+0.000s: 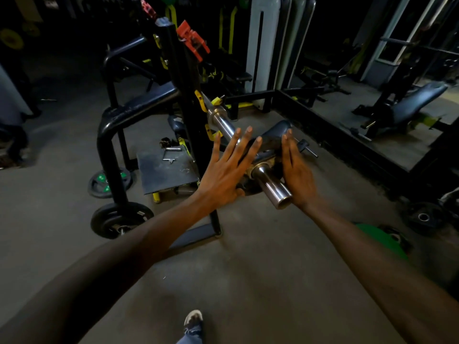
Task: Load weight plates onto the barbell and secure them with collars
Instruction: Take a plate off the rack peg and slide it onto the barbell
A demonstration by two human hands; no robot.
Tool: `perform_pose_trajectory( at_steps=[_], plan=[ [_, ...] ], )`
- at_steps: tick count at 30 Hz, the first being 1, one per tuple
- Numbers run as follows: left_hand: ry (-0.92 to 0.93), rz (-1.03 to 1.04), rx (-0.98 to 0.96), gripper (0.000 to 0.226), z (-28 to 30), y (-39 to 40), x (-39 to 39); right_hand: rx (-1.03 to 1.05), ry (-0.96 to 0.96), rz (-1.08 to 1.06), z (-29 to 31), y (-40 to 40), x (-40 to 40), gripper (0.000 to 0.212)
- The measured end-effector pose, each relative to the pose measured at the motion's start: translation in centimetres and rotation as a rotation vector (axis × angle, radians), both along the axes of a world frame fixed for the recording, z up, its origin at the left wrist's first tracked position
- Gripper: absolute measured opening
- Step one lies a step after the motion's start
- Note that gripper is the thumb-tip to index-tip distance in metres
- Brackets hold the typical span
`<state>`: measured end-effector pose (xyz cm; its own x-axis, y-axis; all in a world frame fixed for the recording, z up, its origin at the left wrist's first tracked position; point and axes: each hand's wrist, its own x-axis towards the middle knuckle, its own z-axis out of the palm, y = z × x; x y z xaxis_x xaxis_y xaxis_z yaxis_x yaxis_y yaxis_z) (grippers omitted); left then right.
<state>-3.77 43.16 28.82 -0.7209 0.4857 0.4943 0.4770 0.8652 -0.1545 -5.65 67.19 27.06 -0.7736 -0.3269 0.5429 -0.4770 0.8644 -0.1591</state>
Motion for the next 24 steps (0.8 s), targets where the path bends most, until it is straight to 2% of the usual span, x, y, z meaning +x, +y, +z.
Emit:
perform_pose_trajectory(
  at_steps=[3,6,11,15,18,24],
  plan=[
    [-0.011,0.037,0.039,0.152,-0.3,-1.5,-3.0,0.023,-0.008,-0.017,0.3,-1.7,-2.9,0.109],
    [-0.003,0.058,0.062,0.151,-0.6,-3.1,-6.3,0.053,-0.016,-0.047,0.3,-3.4,-6.6,0.115],
    [0.010,0.094,0.069,0.151,-0.7,-6.0,-12.1,0.063,-0.008,-0.041,0.0,-6.2,-13.0,0.113],
    [0.009,0.127,0.098,0.149,-1.0,-7.6,-15.8,0.121,0.003,-0.001,1.0,-7.5,-16.4,0.118],
    [-0.010,0.157,0.120,0.147,-1.0,-8.9,-18.5,0.157,0.016,0.025,1.8,-8.8,-19.3,0.114],
    [-0.015,0.179,0.149,0.146,-1.4,-10.4,-22.2,0.179,0.001,0.001,1.8,-11.1,-23.0,0.121]
  ],
)
